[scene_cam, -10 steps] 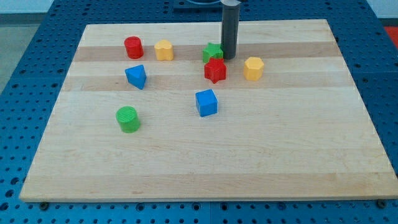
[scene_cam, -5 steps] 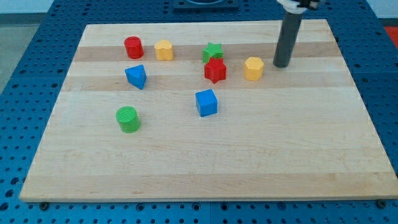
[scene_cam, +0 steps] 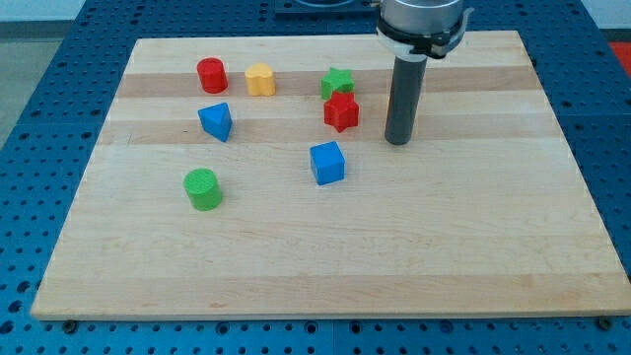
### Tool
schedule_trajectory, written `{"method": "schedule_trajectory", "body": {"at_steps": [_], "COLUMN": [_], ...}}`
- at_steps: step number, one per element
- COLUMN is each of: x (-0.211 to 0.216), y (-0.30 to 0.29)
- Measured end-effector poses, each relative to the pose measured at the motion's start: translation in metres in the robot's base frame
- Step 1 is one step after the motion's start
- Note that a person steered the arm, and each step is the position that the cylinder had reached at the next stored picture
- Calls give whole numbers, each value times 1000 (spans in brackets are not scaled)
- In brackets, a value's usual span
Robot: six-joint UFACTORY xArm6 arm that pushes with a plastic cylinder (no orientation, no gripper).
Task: Move yellow hexagon slightly up
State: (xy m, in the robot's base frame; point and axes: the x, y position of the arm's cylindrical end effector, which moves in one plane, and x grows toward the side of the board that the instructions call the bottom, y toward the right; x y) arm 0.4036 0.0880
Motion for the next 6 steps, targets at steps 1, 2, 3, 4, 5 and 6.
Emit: {"method": "schedule_trajectory", "body": {"at_steps": [1, 2, 3, 4, 5, 6], "x": [0, -17, -39, -55, -58, -58], "y": [0, 8, 11, 11, 11, 11]}}
